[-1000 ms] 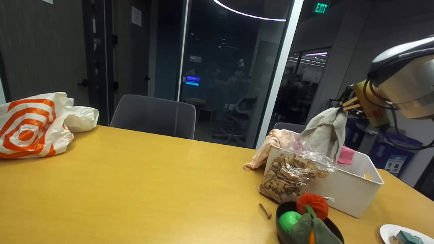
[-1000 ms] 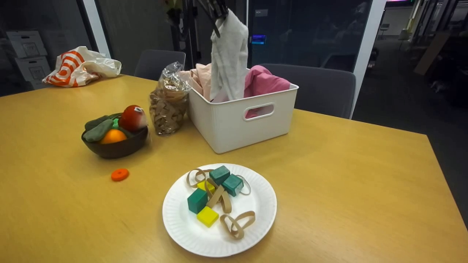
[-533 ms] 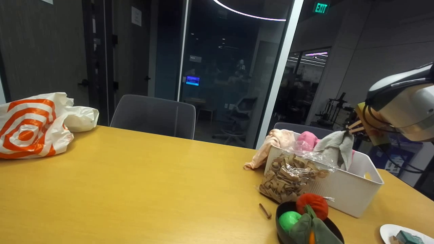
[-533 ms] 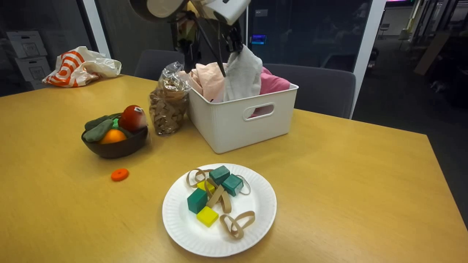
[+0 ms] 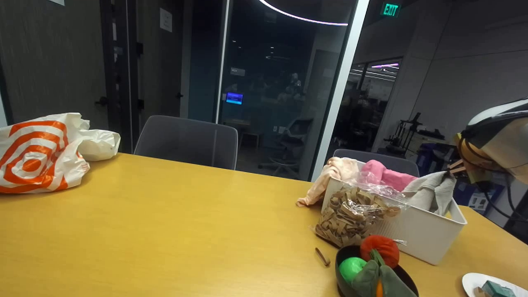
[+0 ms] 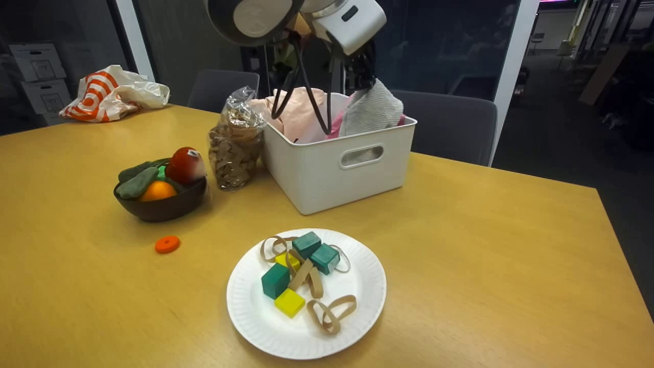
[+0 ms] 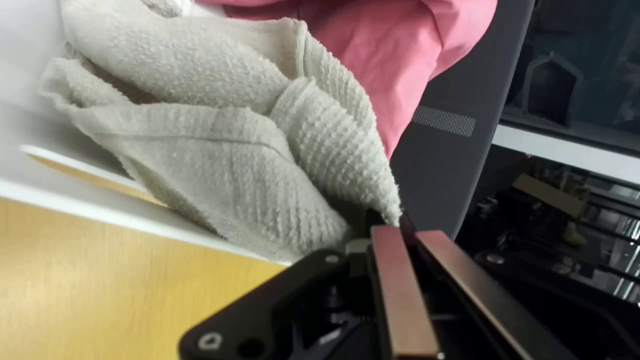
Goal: Pick up the cloths on the table and hang them around the white basket
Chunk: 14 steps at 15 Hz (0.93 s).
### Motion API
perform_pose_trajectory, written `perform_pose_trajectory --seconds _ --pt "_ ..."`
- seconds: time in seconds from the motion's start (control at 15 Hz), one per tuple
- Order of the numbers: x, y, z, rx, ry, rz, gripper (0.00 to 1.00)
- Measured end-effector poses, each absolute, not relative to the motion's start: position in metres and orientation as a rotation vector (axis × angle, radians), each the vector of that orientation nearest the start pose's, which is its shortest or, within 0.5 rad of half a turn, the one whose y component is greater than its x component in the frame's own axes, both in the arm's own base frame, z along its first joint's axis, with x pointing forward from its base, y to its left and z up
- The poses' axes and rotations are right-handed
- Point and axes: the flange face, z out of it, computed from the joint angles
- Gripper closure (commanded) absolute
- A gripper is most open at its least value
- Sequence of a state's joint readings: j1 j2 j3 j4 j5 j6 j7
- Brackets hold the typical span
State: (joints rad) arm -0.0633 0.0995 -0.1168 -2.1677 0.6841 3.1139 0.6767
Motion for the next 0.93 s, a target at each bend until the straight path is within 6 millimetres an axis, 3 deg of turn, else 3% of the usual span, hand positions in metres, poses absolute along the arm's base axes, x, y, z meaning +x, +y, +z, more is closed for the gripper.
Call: perform_pose_trajectory --seconds 0.6,0.87,0.93 --pt "0.547 -0.2 0.44 -1.549 1.931 -0.994 0.97" --pt "0.53 -0.224 0.425 -1.525 2.006 -0.996 0.96" --pt "0.524 -0.233 0.42 -1.528 2.028 -0.997 0.92"
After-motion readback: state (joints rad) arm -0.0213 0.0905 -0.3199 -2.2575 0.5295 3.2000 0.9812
